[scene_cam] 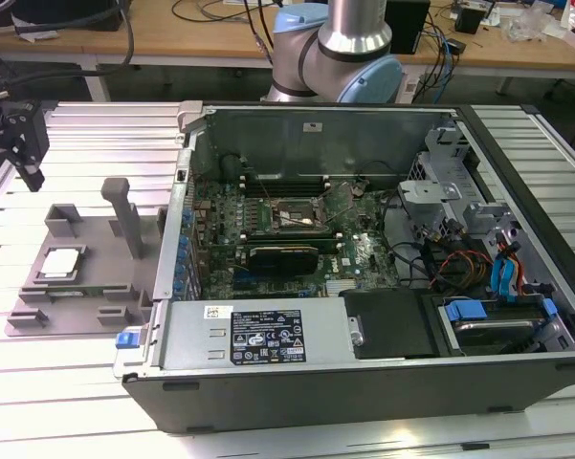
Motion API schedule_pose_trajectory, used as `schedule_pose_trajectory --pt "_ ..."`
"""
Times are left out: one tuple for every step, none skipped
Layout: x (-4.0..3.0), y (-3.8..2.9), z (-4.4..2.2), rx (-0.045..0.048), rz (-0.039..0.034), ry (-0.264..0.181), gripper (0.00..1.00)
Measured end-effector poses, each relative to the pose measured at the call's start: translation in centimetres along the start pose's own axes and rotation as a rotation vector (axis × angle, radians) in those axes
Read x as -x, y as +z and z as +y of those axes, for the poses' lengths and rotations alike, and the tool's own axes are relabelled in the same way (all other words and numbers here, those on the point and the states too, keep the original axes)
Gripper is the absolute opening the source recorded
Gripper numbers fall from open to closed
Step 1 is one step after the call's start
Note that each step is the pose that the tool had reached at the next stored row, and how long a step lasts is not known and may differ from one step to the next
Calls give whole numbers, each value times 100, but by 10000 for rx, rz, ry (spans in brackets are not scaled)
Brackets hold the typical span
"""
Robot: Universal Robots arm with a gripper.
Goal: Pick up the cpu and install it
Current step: 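Pick up the cpu and move it towards the insertion slot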
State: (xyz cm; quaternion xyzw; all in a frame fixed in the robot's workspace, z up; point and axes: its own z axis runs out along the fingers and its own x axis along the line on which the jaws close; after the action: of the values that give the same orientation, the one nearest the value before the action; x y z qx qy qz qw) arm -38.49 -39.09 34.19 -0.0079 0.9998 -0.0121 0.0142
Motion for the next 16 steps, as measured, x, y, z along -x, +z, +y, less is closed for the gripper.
schedule_pose_trajectory --pt "0 12 1 0 0 1 62" --pt "-1 21 1 0 0 0 62" --pt "-1 30 1 0 -1 0 62" --pt "-1 35 1 0 0 0 62" --pt "-1 40 1 0 0 0 62" --pt "-1 48 1 0 0 0 62" --pt "-2 60 2 -1 0 1 62" --pt "-2 66 2 0 0 0 62" --pt "-2 73 2 0 -1 0 62" --pt "-3 84 2 0 0 0 62" --pt "-3 95 2 1 -1 0 62" --pt "-3 99 3 0 0 0 62" --pt "-3 107 3 0 0 0 62" --pt "-4 121 3 0 -1 0 62" --pt "-4 129 3 -1 0 0 62" --pt "-4 135 4 0 0 0 62"
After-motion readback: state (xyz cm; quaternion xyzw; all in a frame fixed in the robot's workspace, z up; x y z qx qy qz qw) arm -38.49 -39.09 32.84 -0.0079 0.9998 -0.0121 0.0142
